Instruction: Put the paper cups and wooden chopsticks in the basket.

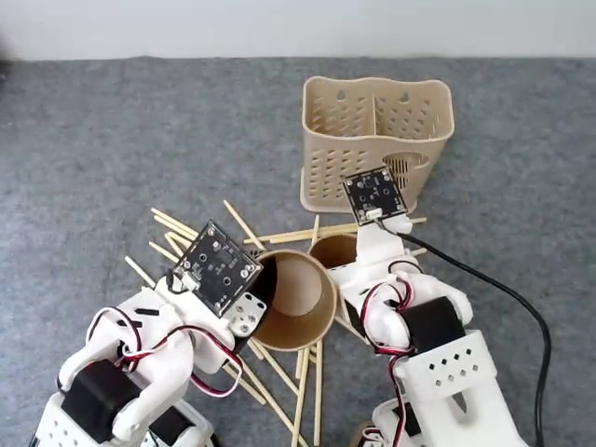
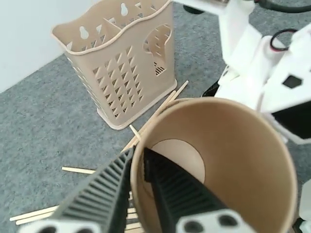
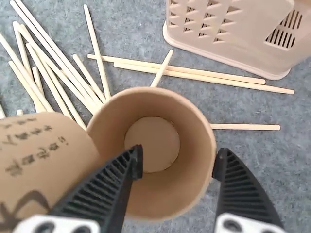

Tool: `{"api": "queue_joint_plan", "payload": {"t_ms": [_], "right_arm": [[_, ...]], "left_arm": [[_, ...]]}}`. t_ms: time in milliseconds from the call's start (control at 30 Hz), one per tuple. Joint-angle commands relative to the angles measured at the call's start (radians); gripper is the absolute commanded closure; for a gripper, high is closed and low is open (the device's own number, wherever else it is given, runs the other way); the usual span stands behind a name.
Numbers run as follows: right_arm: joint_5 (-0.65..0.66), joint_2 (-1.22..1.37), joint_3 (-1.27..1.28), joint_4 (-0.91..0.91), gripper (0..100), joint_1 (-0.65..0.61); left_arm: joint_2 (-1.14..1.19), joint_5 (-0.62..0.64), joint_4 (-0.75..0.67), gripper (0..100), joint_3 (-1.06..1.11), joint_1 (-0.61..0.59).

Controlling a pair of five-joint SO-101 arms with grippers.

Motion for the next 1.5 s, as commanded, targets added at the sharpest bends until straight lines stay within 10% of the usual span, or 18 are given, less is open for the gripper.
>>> {"api": "queue_joint_plan", "payload": {"t_ms": [0, 767, 1467], "right_arm": [[-0.006, -0.027, -0.104, 0.001, 74.9, 0.042], [0.077, 0.007, -0.095, -0.013, 75.1, 0.400], [0.155, 0.756, -0.554, -0.113, 83.3, 0.524]], "left_arm": [[0.011, -0.018, -0.026, 99, -0.070, 0.011], [0.005, -0.017, -0.051, 99, -0.081, -0.031], [0.005, -0.025, 0.023, 99, -0.076, -0.236]]}}
